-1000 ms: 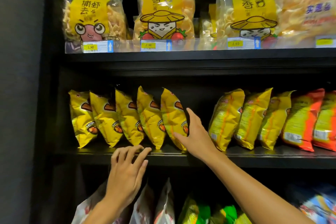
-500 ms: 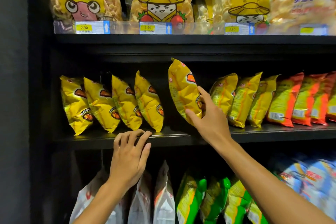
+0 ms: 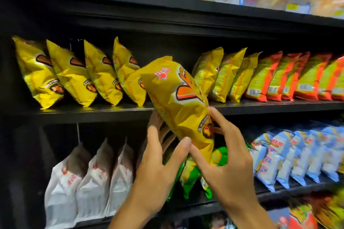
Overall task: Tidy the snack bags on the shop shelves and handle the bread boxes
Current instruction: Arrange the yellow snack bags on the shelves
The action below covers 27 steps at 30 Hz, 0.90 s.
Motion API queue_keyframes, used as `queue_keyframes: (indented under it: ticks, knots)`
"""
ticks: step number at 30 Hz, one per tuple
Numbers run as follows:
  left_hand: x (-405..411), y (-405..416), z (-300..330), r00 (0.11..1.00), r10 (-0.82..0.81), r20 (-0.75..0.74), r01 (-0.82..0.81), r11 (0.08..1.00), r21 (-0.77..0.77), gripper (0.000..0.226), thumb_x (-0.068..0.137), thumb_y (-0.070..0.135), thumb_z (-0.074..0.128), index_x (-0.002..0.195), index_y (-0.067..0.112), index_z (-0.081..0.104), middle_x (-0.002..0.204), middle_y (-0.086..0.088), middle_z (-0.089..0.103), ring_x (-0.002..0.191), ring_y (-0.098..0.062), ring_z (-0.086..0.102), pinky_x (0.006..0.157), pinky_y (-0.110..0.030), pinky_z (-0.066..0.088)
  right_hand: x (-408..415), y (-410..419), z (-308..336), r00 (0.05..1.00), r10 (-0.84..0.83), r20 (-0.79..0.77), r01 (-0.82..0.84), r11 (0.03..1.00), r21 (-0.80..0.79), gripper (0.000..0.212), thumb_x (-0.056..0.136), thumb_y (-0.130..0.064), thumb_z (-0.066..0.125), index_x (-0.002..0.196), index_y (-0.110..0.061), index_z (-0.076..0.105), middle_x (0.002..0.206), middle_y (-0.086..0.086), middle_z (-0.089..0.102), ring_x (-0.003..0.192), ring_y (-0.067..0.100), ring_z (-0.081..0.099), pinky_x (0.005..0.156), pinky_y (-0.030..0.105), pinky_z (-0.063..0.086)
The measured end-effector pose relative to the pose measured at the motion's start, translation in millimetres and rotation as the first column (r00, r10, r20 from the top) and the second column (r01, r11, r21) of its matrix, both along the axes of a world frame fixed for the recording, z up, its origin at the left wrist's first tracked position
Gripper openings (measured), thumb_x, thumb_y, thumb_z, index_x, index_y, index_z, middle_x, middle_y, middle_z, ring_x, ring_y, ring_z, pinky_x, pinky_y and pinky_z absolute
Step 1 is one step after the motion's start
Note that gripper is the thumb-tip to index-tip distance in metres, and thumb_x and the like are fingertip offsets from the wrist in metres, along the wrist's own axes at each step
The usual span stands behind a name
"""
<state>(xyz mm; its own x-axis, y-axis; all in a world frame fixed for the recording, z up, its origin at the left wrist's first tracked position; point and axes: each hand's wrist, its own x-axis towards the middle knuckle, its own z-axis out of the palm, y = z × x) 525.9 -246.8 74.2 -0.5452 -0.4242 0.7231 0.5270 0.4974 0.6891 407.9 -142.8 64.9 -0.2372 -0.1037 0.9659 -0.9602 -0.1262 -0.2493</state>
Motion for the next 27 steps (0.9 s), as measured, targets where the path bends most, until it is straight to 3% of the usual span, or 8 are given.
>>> queue_keyframes:
  ticks: [4,7,11,14,18,21,24,27]
  knots:
    - [-6.0,18.5,-25.4,0.997,0.024,-0.068,-0.009,0.978,0.207,0.046,0.09,0.035,0.078,0.12,0.017,0.048,0.11,0.02,0.073,0.106,0.002,0.067,0.087,-0.017,0.052,11.2,13.4,-48.0,0.996,0.064,-0.064,-0.056,0.991,0.12,0.078,0.088,-0.037,0.077,0.151,-0.007,0.043,0.156,0.004,0.046,0.147,0.029,0.042,0.118,0.048,0.04]
    - [-4.6,22.4,-43.3,0.998,0.058,-0.034,-0.046,0.958,0.282,0.04,0.086,0.045,0.073,0.106,0.021,0.048,0.085,0.034,0.069,0.084,0.016,0.063,0.078,-0.009,0.048,15.6,24.0,-79.0,0.992,0.089,-0.087,-0.068,0.972,0.223,0.076,0.092,-0.034,0.077,0.152,-0.005,0.041,0.16,0.002,0.043,0.151,0.031,0.037,0.122,0.046,0.035]
    - [2.6,14.1,-77.9,0.998,0.037,0.053,-0.053,0.94,0.338,0.035,0.092,0.037,0.067,0.122,0.036,0.049,0.111,0.035,0.07,0.107,0.013,0.064,0.09,-0.014,0.052,21.7,40.6,-105.4,0.987,0.152,0.045,-0.158,0.949,0.273,0.064,0.096,-0.03,0.07,0.15,-0.008,0.046,0.159,-0.005,0.044,0.15,0.026,0.038,0.122,0.038,0.035]
    - [12.3,10.3,-102.9,0.991,-0.037,0.127,-0.014,0.925,0.38,0.051,0.093,0.042,0.073,0.136,0.038,0.048,0.122,0.035,0.066,0.116,0.012,0.061,0.088,-0.008,0.049,23.4,46.3,-105.1,0.934,0.223,0.279,-0.262,0.959,0.11,0.057,0.098,-0.03,0.065,0.15,-0.02,0.045,0.154,-0.005,0.05,0.147,0.022,0.044,0.119,0.046,0.038]
    - [30.1,11.9,-131.6,0.965,-0.128,0.229,0.018,0.904,0.428,0.046,0.088,0.044,0.074,0.127,0.04,0.049,0.111,0.04,0.068,0.107,0.02,0.061,0.084,-0.001,0.045,16.5,40.5,-95.6,0.718,0.372,0.589,-0.459,0.888,-0.002,0.068,0.094,-0.038,0.061,0.156,-0.029,0.035,0.151,-0.015,0.053,0.143,0.01,0.047,0.117,0.037,0.042]
    - [42.2,9.5,-158.2,0.935,-0.165,0.313,0.022,0.909,0.416,0.084,0.072,0.069,0.079,0.14,0.032,0.049,0.133,0.018,0.068,0.126,-0.002,0.061,0.095,-0.014,0.048,12.3,36.6,-100.8,0.544,0.381,0.747,-0.612,0.79,0.042,0.073,0.091,-0.046,0.064,0.156,-0.035,0.034,0.142,-0.027,0.057,0.135,-0.003,0.052,0.108,0.021,0.047]
    - [56.0,11.5,-181.7,0.91,-0.206,0.359,0.019,0.887,0.461,0.088,0.071,0.068,0.08,0.142,0.027,0.049,0.137,0.012,0.066,0.129,-0.006,0.06,0.096,-0.016,0.049,21.4,33.9,-115.3,0.405,0.398,0.823,-0.699,0.715,-0.002,0.053,0.091,-0.029,0.064,0.143,-0.019,0.054,0.126,-0.006,0.073,0.119,0.01,0.068,0.097,0.026,0.056]
    - [67.3,10.7,-201.2,0.881,-0.256,0.397,0.044,0.881,0.472,0.088,0.075,0.066,0.079,0.146,0.028,0.045,0.142,0.012,0.063,0.133,-0.009,0.057,0.1,-0.019,0.049,29.9,33.0,-132.7,0.373,0.395,0.839,-0.668,0.743,-0.053,0.035,0.088,-0.021,0.065,0.123,-0.014,0.067,0.111,-0.003,0.079,0.106,0.011,0.073,0.085,0.02,0.056]
